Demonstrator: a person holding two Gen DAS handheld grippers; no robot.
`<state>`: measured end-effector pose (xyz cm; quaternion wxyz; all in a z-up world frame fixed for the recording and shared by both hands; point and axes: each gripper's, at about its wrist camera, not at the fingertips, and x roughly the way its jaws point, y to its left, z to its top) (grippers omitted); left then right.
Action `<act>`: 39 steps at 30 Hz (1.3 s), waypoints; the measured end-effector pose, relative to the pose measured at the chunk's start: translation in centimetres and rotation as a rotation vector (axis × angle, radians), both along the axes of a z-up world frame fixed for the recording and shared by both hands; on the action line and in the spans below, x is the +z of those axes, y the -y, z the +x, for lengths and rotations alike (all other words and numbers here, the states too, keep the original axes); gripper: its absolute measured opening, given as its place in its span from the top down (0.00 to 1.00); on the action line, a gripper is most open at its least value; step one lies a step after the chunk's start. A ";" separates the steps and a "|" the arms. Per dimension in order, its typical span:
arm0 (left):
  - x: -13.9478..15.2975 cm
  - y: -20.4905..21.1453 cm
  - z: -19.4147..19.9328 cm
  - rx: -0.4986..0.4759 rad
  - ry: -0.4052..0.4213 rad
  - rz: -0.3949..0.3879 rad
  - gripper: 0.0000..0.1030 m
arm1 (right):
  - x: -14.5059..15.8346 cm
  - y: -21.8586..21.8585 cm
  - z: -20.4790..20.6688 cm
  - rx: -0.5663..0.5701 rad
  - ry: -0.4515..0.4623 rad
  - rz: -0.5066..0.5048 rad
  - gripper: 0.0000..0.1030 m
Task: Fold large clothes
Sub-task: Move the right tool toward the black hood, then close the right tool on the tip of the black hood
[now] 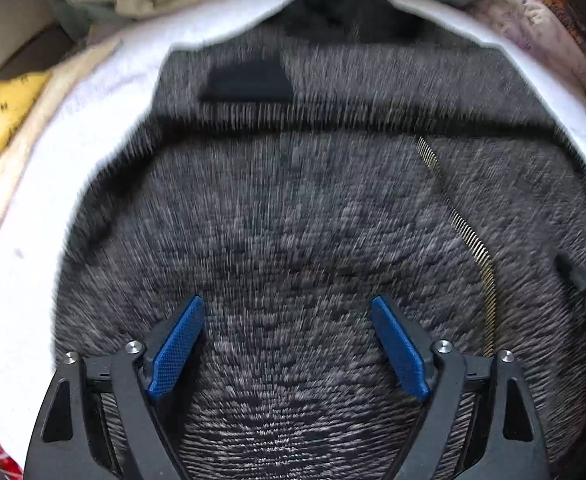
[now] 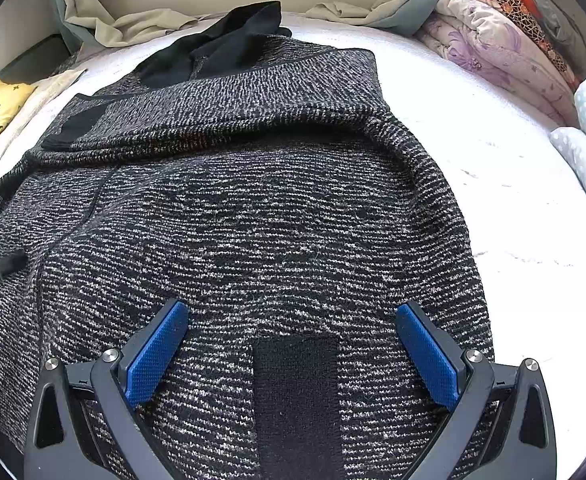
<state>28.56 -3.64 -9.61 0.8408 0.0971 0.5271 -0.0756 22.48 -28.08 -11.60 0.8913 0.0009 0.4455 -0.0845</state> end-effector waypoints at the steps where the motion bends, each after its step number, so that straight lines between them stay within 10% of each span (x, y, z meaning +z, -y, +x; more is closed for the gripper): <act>1: -0.1 -0.6 -0.2 0.029 0.024 -0.021 0.00 | 0.0 0.0 -0.1 0.002 0.002 -0.001 0.00; 22: -0.8 -0.4 -1.1 0.127 0.100 -0.031 0.00 | 2.2 2.3 -0.6 0.069 -0.006 0.125 0.00; 29: -1.1 -0.3 1.3 0.136 0.095 -0.049 0.00 | 5.6 1.4 2.0 0.110 0.039 0.003 0.00; 39: -1.3 0.6 2.6 0.141 0.084 -0.016 0.00 | 15.3 3.4 15.1 0.178 0.118 0.258 0.33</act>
